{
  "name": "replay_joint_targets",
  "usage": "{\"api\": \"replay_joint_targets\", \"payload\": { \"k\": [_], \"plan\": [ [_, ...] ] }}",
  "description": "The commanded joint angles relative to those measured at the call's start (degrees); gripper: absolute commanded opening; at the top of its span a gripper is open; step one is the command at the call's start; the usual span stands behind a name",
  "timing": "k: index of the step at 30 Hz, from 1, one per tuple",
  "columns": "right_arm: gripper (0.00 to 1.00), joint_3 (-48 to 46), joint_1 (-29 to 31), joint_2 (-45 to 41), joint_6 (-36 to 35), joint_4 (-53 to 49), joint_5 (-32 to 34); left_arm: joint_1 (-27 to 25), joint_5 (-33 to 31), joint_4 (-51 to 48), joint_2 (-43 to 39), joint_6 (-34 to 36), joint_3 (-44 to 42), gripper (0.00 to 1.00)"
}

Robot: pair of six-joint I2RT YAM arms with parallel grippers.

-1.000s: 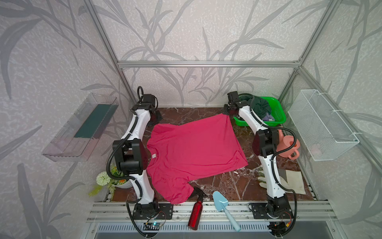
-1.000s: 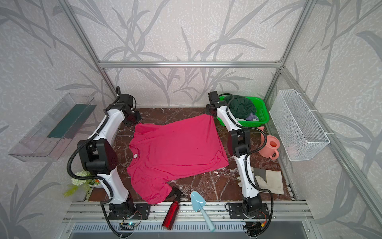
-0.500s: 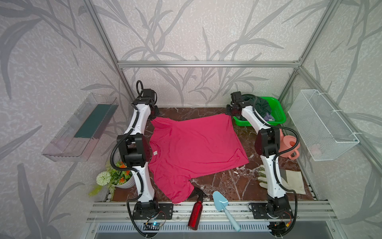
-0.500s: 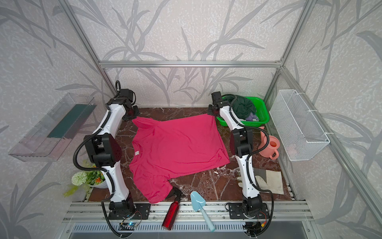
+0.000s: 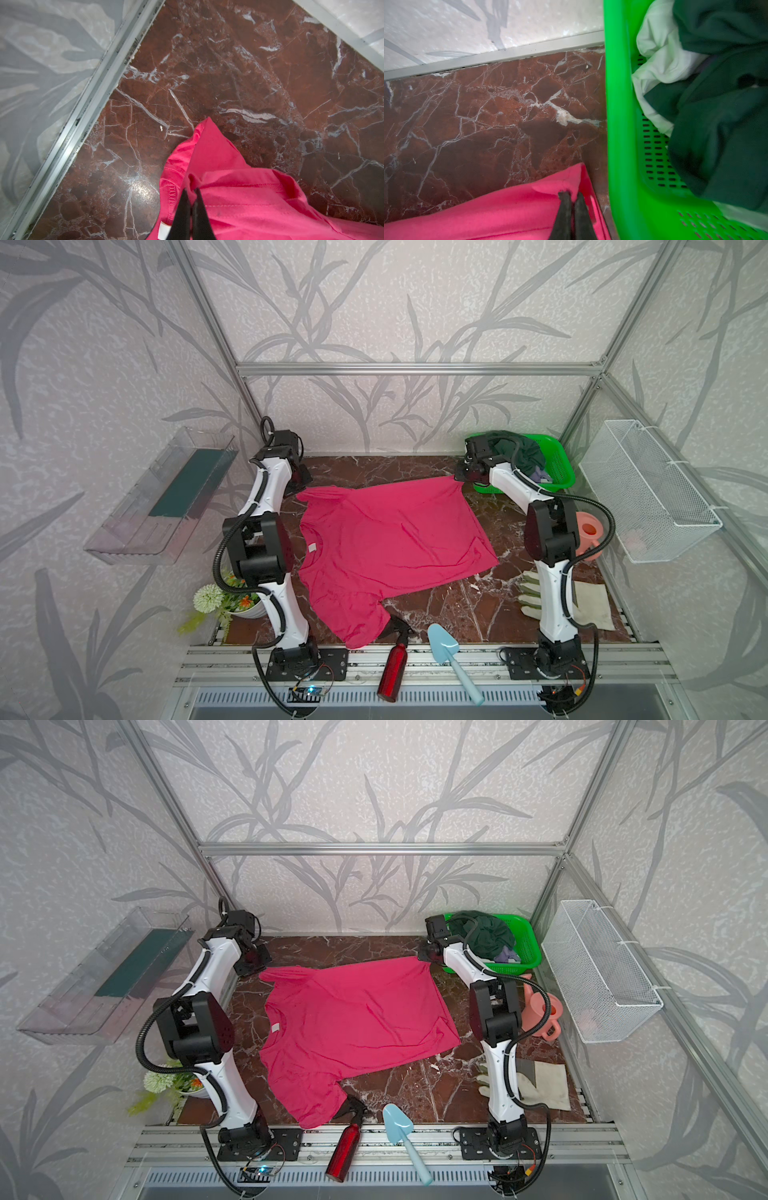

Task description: Fold and stack the t-shirts

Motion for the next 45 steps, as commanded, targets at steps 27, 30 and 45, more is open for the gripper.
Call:
{"api": "replay_joint_targets", "payload": {
  "k": [27,30,45],
  "plan": [
    [0.00,-25.7,-0.4,-13.2,-2.2,20.8,8.8,0.1,5.4,4.3,-15.0,-8.4,-26.1,0.00],
    [0.00,-26.9,-0.3,-13.4,-1.5,19.5,9.4,0.1,6.5,4.8,-15.8,-8.9,-28.5,0.00],
    [0.06,-37.5,-0.2,-17.2,5.8,22.5,13.2,0.0,8.1,8.1,-24.9,-11.8,-44.0,0.04]
  ]
}}
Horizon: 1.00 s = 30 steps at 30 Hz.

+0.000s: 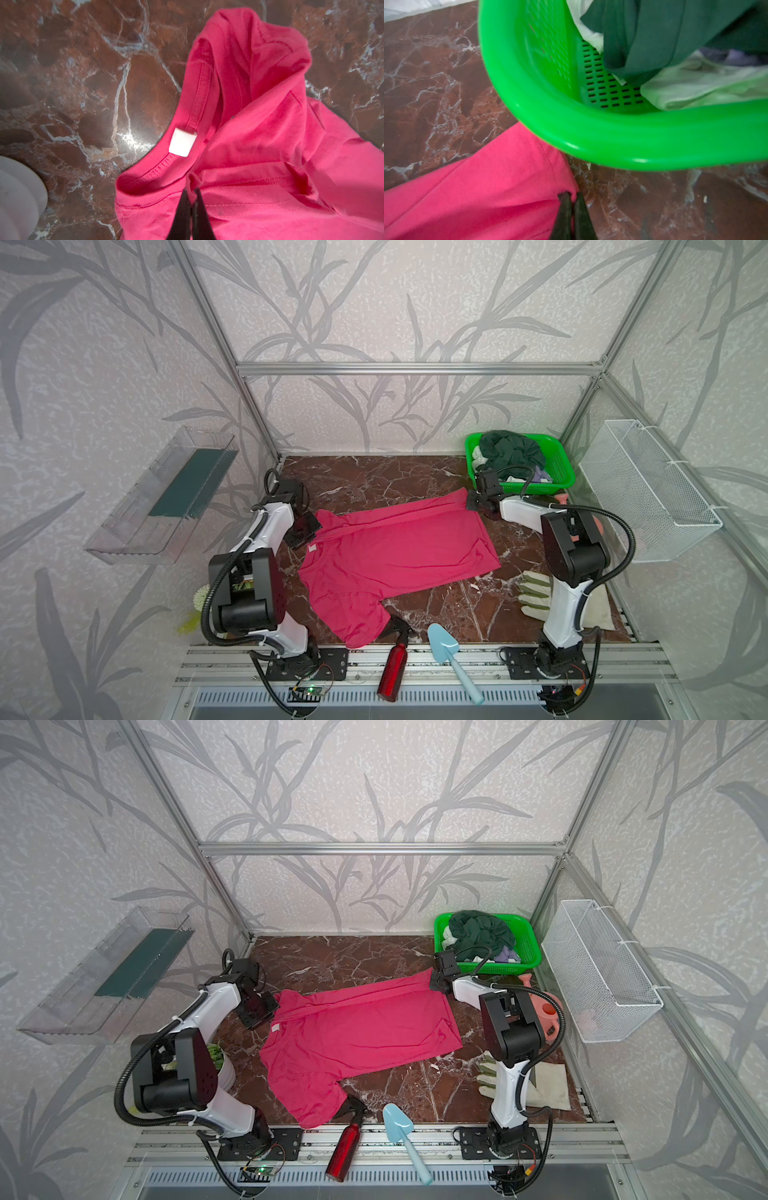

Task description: Fold and stack the t-shirts

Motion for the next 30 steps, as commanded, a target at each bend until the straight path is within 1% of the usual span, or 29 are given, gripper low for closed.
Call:
{"api": "replay_joint_targets", "payload": {
  "k": [1,2,4,5,7,9,12,17,20,23,26,30],
  "plan": [
    [0.14,-2.7,-0.1,-4.2,3.5,2.0,5.4,-0.1,0.6,1.5,-3.8,-3.0,-5.4,0.08],
    [0.23,-3.9,0.1,-5.0,3.8,3.2,6.0,-0.2,1.0,2.9,-5.5,-3.8,-7.3,0.13],
    [0.40,-6.3,0.8,-6.7,3.6,5.7,7.5,-0.8,1.0,4.2,-7.9,-4.3,-9.1,0.20],
    [0.46,-7.3,1.4,-7.9,3.4,6.4,8.4,-1.1,1.2,4.6,-8.7,-3.8,-9.2,0.22],
    [0.52,-9.7,2.7,-10.5,2.5,8.4,9.9,-2.1,1.1,4.6,-9.4,-1.8,-8.5,0.23],
    [0.53,-11.5,4.2,-13.1,1.7,9.8,10.9,-3.5,0.6,4.3,-9.2,0.2,-7.1,0.24],
    [0.53,-11.6,6.2,-16.2,1.5,7.8,8.8,-6.2,2.1,5.5,-6.8,3.1,-3.9,0.24],
    [0.55,-11.4,10.1,-19.1,4.1,-0.1,0.9,-10.5,3.2,4.3,2.2,6.2,2.9,0.26],
    [0.60,-13.1,13.3,-21.0,6.8,-3.3,-1.7,-11.6,3.6,5.3,6.1,5.6,4.6,0.27],
    [0.62,-13.9,16.7,-21.7,8.9,-6.7,-3.3,-13.0,3.6,6.3,8.6,5.1,5.7,0.27],
    [0.62,-14.8,19.1,-22.4,10.5,-8.9,-4.0,-14.2,2.2,6.1,10.2,5.1,6.9,0.27],
    [0.62,-17.0,21.3,-23.1,12.3,-8.2,-5.5,-14.3,2.2,7.1,11.9,4.1,7.4,0.28]
  ]
}}
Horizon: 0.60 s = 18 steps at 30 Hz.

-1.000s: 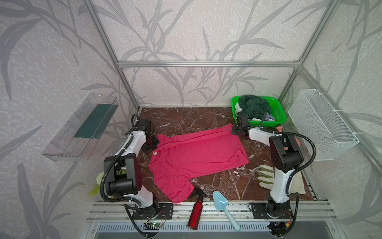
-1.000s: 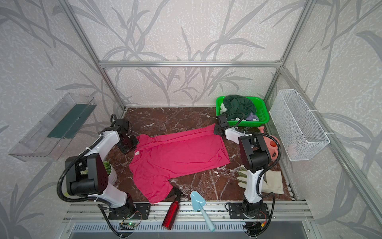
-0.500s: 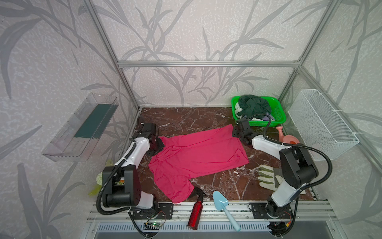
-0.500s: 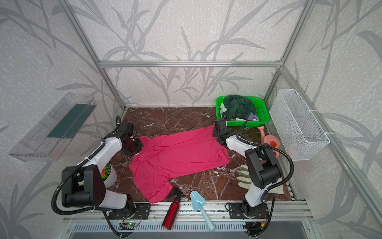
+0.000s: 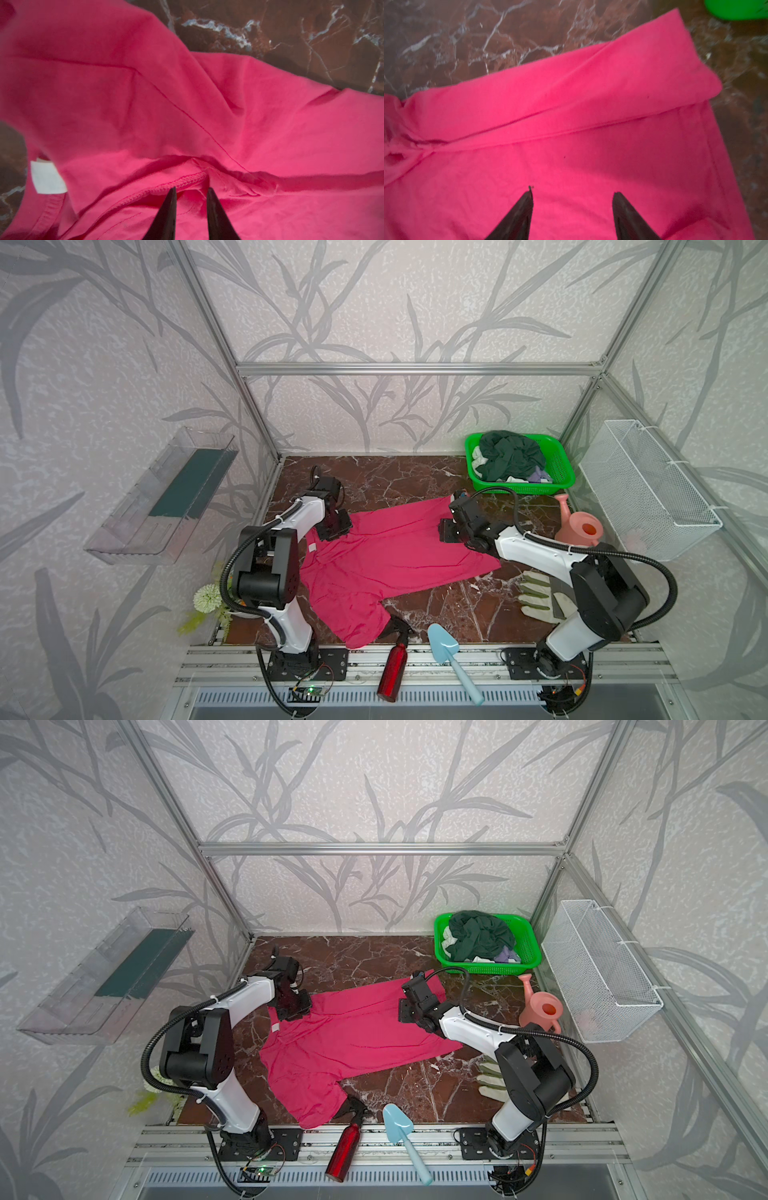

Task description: Fold and stack the t-shirts

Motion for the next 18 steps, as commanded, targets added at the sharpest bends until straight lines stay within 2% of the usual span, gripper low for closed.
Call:
{"api": "replay_joint_targets", "payload": {
  "k": [1,9,16,18],
  "plan": [
    [0.62,-1.5,1.1,-2.4,2.8,-2.1,-1.6,-0.4,-0.3,0.6,1.3,-0.3,2.2,0.28],
    [0.62,-2.1,1.8,-2.5,3.4,-2.2,-1.8,-1.8,-0.1,-0.2,2.8,-1.1,2.9,0.28],
    [0.62,-1.3,1.6,-3.6,2.9,-4.0,0.5,-3.1,-0.2,-1.4,4.0,-1.8,3.8,0.28],
    [0.62,-0.9,1.2,-4.6,3.1,-5.1,1.0,-3.5,-0.1,-1.6,4.0,-2.3,3.8,0.23]
  ]
}}
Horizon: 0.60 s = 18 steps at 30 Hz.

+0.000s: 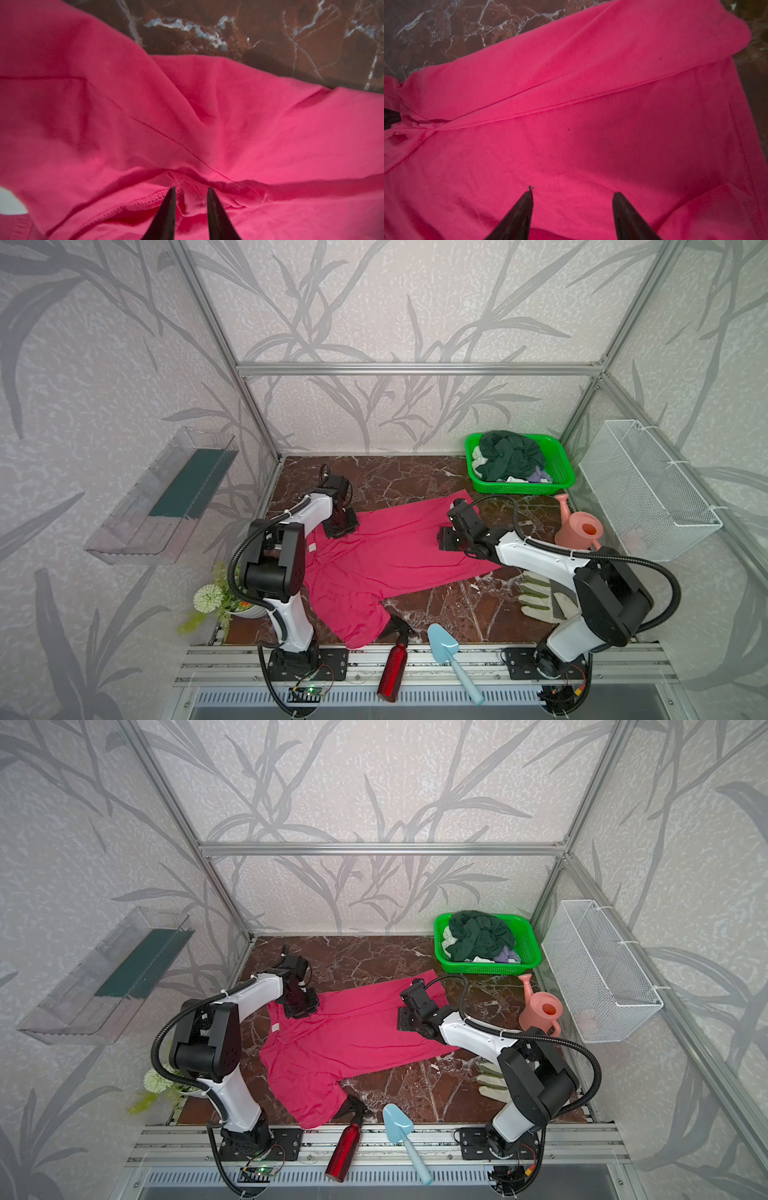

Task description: Fold and stack the t-shirts

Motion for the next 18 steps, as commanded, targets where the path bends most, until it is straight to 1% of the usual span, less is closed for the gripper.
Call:
{"api": "replay_joint_targets", "payload": {
  "k": [1,3,5,6,13,18],
  "plan": [
    [0.62,1.0,-0.6,-3.2,0.7,-3.1,1.7,-0.7,-0.2,-1.8,0.6,-1.0,1.3,0.18],
    [0.62,1.6,-1.2,-4.1,0.8,-4.2,1.3,-0.9,-0.3,-2.1,0.1,-1.3,1.2,0.07],
    [0.62,2.1,-1.8,-4.8,0.5,-5.3,1.3,-1.1,-0.3,-2.4,-0.8,-1.4,0.9,0.01],
    [0.62,2.1,-2.0,-5.1,0.4,-5.8,1.5,-1.1,-0.3,-2.6,-1.4,-1.4,0.6,0.00],
    [0.62,0.0,-4.0,-6.6,0.8,-5.6,0.5,-2.3,-0.7,-4.0,-6.6,-1.8,-2.3,0.00],
    [0.62,0.2,-4.3,-6.1,0.9,-5.3,-0.3,-5.0,-2.9,-5.7,-11.1,-3.8,-5.7,0.00]
  ]
}}
